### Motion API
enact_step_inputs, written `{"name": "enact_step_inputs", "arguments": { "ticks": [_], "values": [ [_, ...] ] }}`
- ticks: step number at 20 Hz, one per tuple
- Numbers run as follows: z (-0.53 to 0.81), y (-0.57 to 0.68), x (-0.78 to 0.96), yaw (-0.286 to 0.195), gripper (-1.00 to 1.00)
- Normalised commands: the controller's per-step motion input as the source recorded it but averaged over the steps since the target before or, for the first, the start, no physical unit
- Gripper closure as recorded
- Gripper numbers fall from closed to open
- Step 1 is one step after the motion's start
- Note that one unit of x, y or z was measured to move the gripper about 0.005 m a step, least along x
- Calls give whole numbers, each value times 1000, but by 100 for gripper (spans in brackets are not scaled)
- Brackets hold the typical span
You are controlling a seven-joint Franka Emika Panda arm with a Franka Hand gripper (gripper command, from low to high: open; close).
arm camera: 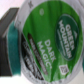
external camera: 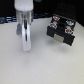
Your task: Open the kcup holder, insert the kcup into the holder, and close the kcup holder
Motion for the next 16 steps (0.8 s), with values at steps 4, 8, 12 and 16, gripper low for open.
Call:
{"name": "enact_step_inputs", "arguments": {
  "ticks": [4,8,12,16],
  "values": [
    [761,447,199,0,100],
    [726,559,192,1,100],
    [674,641,212,8,100],
    [615,656,244,2,100]
  ]
}}
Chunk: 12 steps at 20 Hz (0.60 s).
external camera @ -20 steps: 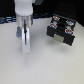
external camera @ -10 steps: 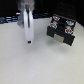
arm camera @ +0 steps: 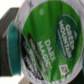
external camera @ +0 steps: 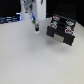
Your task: Open the kcup holder, insert the kcup into the holder, and close the kcup holder
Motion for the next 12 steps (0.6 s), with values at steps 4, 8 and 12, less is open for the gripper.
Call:
{"name": "enact_step_inputs", "arguments": {
  "ticks": [4,8,12],
  "values": [
    [553,666,263,0,100],
    [462,686,353,0,100],
    [366,700,413,0,100]
  ]
}}
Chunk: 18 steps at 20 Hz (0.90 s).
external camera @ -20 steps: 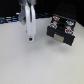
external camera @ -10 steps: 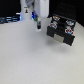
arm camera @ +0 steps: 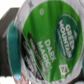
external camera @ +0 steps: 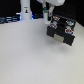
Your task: Open the kcup holder, insert the kcup into the holder, and close the kcup holder
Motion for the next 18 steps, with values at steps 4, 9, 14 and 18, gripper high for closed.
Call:
{"name": "enact_step_inputs", "arguments": {
  "ticks": [4,9,14,18],
  "values": [
    [274,704,404,1,100],
    [206,696,369,8,100],
    [161,688,314,17,100],
    [153,631,251,40,100]
  ]
}}
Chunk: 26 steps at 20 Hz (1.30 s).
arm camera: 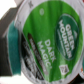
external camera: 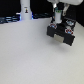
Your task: Open the kcup holder, insert the kcup into the holder, and close the kcup holder
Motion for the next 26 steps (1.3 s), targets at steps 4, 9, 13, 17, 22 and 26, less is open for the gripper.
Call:
{"name": "enact_step_inputs", "arguments": {
  "ticks": [4,9,13,17,22,26],
  "values": [
    [100,409,10,128,100],
    [8,317,0,164,100],
    [-34,345,70,149,100],
    [0,420,344,76,100],
    [-54,171,157,43,100],
    [-55,-4,-21,21,100]
  ]
}}
